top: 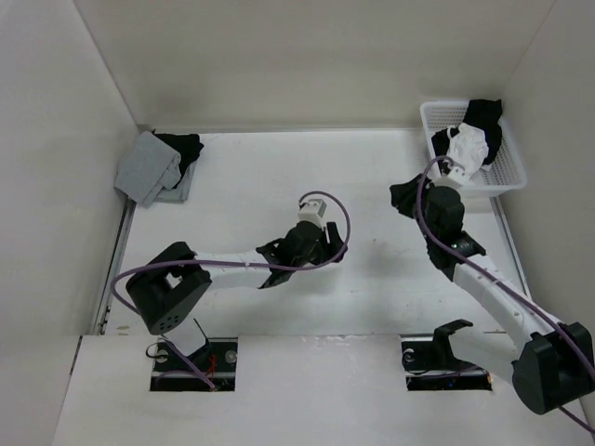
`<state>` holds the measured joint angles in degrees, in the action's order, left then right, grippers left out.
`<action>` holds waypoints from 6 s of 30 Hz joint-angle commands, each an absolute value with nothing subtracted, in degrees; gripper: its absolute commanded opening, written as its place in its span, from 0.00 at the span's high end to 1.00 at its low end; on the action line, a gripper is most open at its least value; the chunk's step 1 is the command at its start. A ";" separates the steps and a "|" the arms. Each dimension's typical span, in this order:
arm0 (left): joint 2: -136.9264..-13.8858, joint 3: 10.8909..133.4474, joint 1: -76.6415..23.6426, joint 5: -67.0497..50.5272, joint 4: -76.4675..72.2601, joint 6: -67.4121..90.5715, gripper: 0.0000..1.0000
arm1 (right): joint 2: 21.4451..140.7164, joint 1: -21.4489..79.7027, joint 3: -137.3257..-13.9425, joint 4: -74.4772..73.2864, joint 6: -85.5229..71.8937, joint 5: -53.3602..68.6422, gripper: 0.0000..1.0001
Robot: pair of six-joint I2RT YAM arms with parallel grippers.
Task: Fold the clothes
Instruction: Grab the tank top from the pile, then move the tank top to the center of the board, then flatten the tank top out
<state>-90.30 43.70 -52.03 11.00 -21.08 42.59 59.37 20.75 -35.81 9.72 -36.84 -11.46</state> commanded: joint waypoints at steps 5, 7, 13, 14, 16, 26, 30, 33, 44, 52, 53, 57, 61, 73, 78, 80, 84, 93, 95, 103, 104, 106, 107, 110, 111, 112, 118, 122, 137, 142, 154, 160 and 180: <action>-95.18 42.63 -57.78 5.36 -27.16 40.78 0.47 | 65.02 7.88 -49.64 1.76 -32.96 -16.17 0.88; -94.84 41.40 -58.75 5.71 -28.82 40.43 0.48 | 68.62 3.76 -52.89 0.19 -33.22 -16.17 0.97; -92.90 37.80 -59.46 6.06 -35.85 38.41 0.52 | 82.68 -6.01 -64.05 0.08 -33.23 -17.75 1.00; -92.55 37.53 -59.46 6.06 -35.95 38.41 0.53 | 86.36 -7.68 -66.86 0.00 -32.61 -18.19 1.00; -92.11 37.01 -59.28 6.24 -36.56 38.41 0.53 | 91.82 -10.23 -70.91 -0.18 -31.65 -18.02 0.92; -91.14 35.07 -56.29 6.07 -38.50 39.55 0.52 | 116.27 -18.41 -90.60 -1.93 -26.90 -9.32 0.55; -92.54 35.51 -56.38 5.54 -38.93 40.25 0.52 | 122.42 -18.59 -96.41 -3.16 -26.54 -4.84 0.55; -93.86 36.03 -56.64 4.14 -39.29 41.13 0.52 | 125.15 -18.50 -98.61 -1.94 -27.42 -2.82 0.56; -95.01 36.74 -56.47 2.81 -39.90 41.84 0.52 | 121.05 -18.24 -96.88 5.51 -29.62 -0.44 1.00; -92.03 34.90 -54.63 3.52 -40.78 41.57 0.53 | 87.41 -13.16 -75.35 16.96 -36.29 -0.70 1.00; -91.06 33.94 -53.40 3.52 -41.22 41.75 0.53 | 82.58 -11.58 -72.80 17.22 -36.65 -0.79 1.00; -85.80 30.68 -49.45 3.86 -41.66 42.54 0.53 | 66.66 -3.84 -65.75 15.13 -36.39 -1.67 1.00; -74.06 26.47 -43.31 4.83 -39.91 44.64 0.53 | 51.81 9.04 -62.94 6.53 -38.05 -3.24 1.00; -54.49 18.11 -23.72 2.21 -22.08 47.64 0.52 | 65.39 37.77 -41.93 13.49 -50.45 -9.79 0.83; -57.21 17.23 -22.36 1.05 -20.13 46.58 0.52 | 71.11 33.09 -43.86 14.68 -46.15 -7.82 0.56; -58.00 16.88 -24.55 2.10 -19.86 45.62 0.52 | 67.70 33.09 -40.63 13.98 -43.96 -9.83 0.57; -60.38 17.31 -30.09 4.65 -19.60 42.63 0.55 | 62.15 35.01 -33.68 8.02 -44.64 -10.90 0.85; -70.22 20.84 -49.68 11.84 -13.03 39.88 0.63 | 56.95 46.51 -22.68 1.05 -52.64 -13.90 0.64; -70.22 19.78 -51.36 14.05 -11.96 41.74 0.63 | 58.44 48.55 -23.46 0.97 -52.47 -12.31 0.61; -76.64 21.00 -56.56 14.50 -12.48 46.05 0.60 | 73.73 54.27 -25.75 8.16 -53.79 -12.48 0.58; -76.73 21.09 -56.64 14.85 -12.65 45.79 0.66 | 74.78 53.84 -25.84 9.48 -53.79 -12.57 0.65; -76.20 21.53 -56.03 15.12 -13.09 45.70 0.83 | 76.20 52.69 -26.19 11.51 -53.61 -13.62 0.82; -74.29 22.58 -55.07 15.12 -12.49 45.62 0.93 | 75.33 52.60 -26.80 12.38 -53.18 -15.10 0.97; -67.18 24.60 -53.66 15.12 -10.30 45.27 0.97 | 68.51 53.12 -28.12 10.47 -51.16 -17.65 1.00; -63.15 26.18 -53.13 15.47 -8.46 44.92 0.98 | 64.55 54.00 -28.91 8.46 -50.46 -18.54 1.00; -60.06 27.67 -52.69 15.90 -6.96 44.39 0.99 | 61.38 54.70 -29.79 6.18 -50.10 -19.15 1.00; -43.88 43.56 -51.98 22.23 3.94 36.84 1.00 | 42.65 63.03 -44.87 -13.06 -43.08 -28.97 1.00; -42.63 52.29 -53.74 23.64 6.06 32.96 0.99 | 41.57 69.56 -51.67 -17.14 -38.85 -37.34 1.00; -56.50 68.04 -58.41 18.22 4.31 27.66 0.95 | 48.88 70.44 -31.83 1.75 -43.94 -24.87 0.47; -66.24 62.32 -57.00 12.84 -3.32 38.30 0.85 | 40.19 68.43 -27.78 -4.37 -47.62 -29.08 0.72; -90.63 61.90 -53.13 4.82 -18.19 48.69 0.48 | 34.17 58.58 -23.82 -14.25 -53.09 -28.48 0.78; -74.21 39.51 -47.16 14.93 -17.93 47.81 0.56 | 51.55 57.61 -28.64 -2.49 -47.56 -23.57 0.96; -45.89 11.08 -34.85 8.18 -7.12 52.03 0.68 | 89.29 58.31 -52.38 -0.96 -33.40 -14.24 0.58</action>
